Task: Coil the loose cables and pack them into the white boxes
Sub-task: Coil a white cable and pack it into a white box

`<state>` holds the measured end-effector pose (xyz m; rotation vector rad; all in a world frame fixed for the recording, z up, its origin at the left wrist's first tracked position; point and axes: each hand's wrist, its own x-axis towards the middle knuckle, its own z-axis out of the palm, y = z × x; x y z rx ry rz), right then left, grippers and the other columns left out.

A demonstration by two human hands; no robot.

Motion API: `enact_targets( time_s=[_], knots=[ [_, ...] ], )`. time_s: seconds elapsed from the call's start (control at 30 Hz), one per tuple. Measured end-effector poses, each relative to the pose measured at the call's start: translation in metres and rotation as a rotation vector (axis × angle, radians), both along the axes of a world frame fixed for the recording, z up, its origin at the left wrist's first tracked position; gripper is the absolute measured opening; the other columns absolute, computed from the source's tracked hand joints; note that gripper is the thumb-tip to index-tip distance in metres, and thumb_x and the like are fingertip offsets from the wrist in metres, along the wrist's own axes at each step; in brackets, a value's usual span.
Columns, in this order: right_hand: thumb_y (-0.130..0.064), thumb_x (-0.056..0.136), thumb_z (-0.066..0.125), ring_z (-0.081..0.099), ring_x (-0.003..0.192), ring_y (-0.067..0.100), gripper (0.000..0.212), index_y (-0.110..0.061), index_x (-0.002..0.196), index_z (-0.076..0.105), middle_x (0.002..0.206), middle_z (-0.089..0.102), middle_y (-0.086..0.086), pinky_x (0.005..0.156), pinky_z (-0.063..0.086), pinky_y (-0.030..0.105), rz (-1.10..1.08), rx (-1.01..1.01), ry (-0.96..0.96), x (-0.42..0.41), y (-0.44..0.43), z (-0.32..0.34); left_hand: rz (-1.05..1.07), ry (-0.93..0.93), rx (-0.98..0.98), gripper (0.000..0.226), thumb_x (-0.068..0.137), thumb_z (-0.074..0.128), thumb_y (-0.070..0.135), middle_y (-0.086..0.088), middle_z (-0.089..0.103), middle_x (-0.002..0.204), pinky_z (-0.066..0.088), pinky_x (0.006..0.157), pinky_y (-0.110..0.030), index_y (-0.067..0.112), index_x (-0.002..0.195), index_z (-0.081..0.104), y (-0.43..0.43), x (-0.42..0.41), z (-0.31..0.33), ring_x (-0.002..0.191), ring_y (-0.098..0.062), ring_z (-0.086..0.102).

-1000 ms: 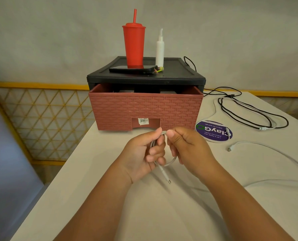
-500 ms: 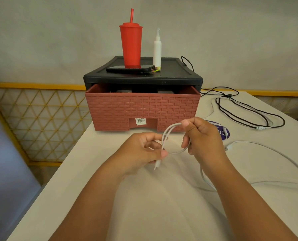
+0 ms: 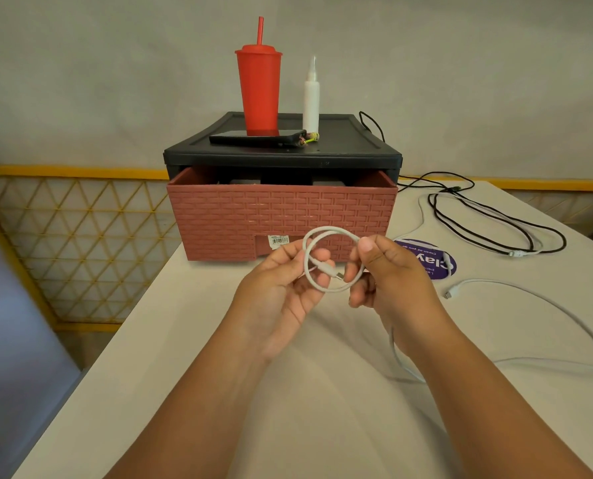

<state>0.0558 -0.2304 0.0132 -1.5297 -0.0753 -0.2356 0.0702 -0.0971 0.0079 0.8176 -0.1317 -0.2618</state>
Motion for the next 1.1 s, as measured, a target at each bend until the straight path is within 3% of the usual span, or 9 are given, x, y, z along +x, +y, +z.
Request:
enact_targets(
  time_s=[0.1,0.23,0.47,0.63,0.73,0.8,0.97,1.03,1.1],
  knots=[
    [-0.02,0.099,0.039,0.044,0.039,0.008,0.032,-0.012,0.07,0.05,0.061,0.052,0.001,0.046,0.044,0.02,-0.012,0.038,-0.004,0.0,-0.002,0.0,-0.109,-0.041,0.052,0.014,0.084,0.045,0.007,-0.006,0.065,0.067,0.054,0.066,-0.026,0.009,0.088,0.059,0.002,-0.002,0.003,0.067,-0.016,0.061],
    [-0.021,0.098,0.039,0.045,0.038,0.007,0.032,-0.012,0.069,0.05,0.059,0.051,0.001,0.045,0.043,0.018,-0.064,0.041,-0.028,0.0,-0.003,0.001,-0.132,-0.135,0.331,0.029,0.086,0.034,0.009,-0.003,0.061,0.06,0.042,0.085,-0.035,0.012,0.083,0.063,0.003,-0.004,-0.001,0.073,-0.016,0.058],
    [-0.02,0.097,0.042,0.046,0.038,0.007,0.03,-0.014,0.069,0.052,0.058,0.053,-0.002,0.043,0.042,0.017,-0.074,-0.021,-0.085,0.0,-0.003,0.002,-0.115,-0.093,0.398,0.047,0.092,0.035,0.025,-0.003,0.058,0.058,0.043,0.088,-0.037,0.01,0.061,0.066,0.0,-0.004,-0.002,0.068,-0.017,0.054],
    [-0.018,0.094,0.049,0.046,0.038,0.007,0.027,-0.018,0.068,0.055,0.054,0.054,-0.005,0.045,0.038,0.014,-0.026,-0.218,-0.139,-0.001,-0.001,-0.002,-0.13,-0.019,0.181,0.033,0.071,0.045,0.025,-0.006,0.059,0.058,0.047,0.069,-0.031,0.004,0.066,0.071,0.006,0.0,0.0,0.061,-0.017,0.055],
    [-0.019,0.094,0.05,0.046,0.038,0.005,0.024,-0.021,0.07,0.057,0.054,0.054,-0.007,0.045,0.038,0.013,0.01,-0.266,-0.18,-0.003,0.006,-0.006,-0.204,0.005,0.101,0.036,0.077,0.044,0.028,0.003,0.038,0.038,0.045,0.05,-0.023,0.005,0.065,0.068,0.011,0.001,0.002,0.036,-0.009,0.037],
    [-0.022,0.094,0.048,0.045,0.039,0.003,0.023,-0.024,0.073,0.057,0.055,0.054,-0.009,0.045,0.037,0.013,0.003,-0.286,-0.22,-0.003,0.008,-0.009,-0.242,0.021,0.03,0.035,0.081,0.043,0.026,0.008,0.029,0.034,0.042,0.046,-0.02,0.007,0.067,0.068,0.013,0.002,0.003,0.031,-0.005,0.029],
    [-0.028,0.098,0.039,0.045,0.056,0.004,0.022,-0.023,0.105,0.059,0.056,0.05,-0.011,0.058,0.036,0.025,-0.071,-0.597,-0.234,0.003,0.011,-0.024,-0.119,0.014,-0.309,0.037,0.085,0.042,0.023,0.007,0.04,0.039,0.048,0.051,-0.016,0.001,0.086,0.071,0.023,0.006,0.003,0.035,-0.003,0.04],
    [-0.029,0.098,0.038,0.052,0.07,0.018,0.028,-0.022,0.12,0.053,0.071,0.058,-0.006,0.066,0.039,0.029,-0.026,-0.742,-0.197,0.002,0.014,-0.029,-0.049,0.007,-0.373,0.038,0.086,0.041,0.021,0.009,0.048,0.046,0.053,0.059,-0.018,-0.004,0.095,0.069,0.026,0.008,0.005,0.042,-0.003,0.05],
    [-0.03,0.098,0.038,0.057,0.09,0.03,0.029,-0.021,0.123,0.05,0.094,0.065,0.008,0.073,0.042,0.032,0.031,-0.903,-0.134,0.001,0.017,-0.03,0.01,-0.03,-0.356,0.037,0.088,0.04,0.02,0.008,0.055,0.053,0.056,0.067,-0.02,-0.004,0.105,0.062,0.028,0.009,0.006,0.055,-0.006,0.062]
  ],
)
